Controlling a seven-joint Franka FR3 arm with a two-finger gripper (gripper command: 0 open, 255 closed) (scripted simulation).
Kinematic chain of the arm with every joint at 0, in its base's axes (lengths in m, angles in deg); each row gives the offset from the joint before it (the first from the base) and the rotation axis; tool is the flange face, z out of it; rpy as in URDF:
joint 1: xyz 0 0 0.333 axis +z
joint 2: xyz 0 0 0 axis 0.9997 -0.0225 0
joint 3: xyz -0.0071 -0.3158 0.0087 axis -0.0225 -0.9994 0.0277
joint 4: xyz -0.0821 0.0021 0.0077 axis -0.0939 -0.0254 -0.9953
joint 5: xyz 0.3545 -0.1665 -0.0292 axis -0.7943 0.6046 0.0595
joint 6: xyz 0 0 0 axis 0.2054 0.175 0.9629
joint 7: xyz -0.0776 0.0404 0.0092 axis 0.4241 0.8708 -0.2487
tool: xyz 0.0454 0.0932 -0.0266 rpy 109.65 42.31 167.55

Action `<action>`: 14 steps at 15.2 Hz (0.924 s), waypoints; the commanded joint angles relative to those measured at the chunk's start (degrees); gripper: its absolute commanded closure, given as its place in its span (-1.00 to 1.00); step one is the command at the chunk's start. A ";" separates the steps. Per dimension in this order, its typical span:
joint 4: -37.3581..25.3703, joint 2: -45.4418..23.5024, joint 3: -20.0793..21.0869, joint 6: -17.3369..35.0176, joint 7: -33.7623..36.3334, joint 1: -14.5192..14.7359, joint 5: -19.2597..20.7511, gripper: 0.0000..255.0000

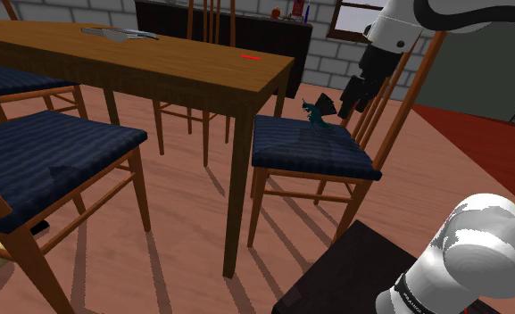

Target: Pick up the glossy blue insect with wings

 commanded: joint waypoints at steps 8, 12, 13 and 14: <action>-6.48 -10.60 -9.04 4.67 -12.99 0.21 3.03 -1.00; -12.09 -17.95 -13.92 6.68 -20.54 0.96 2.97 -1.00; -13.70 -19.93 -15.11 7.07 -22.47 1.19 2.71 -1.00; -15.41 -21.96 -16.30 7.41 -24.42 1.44 2.34 -1.00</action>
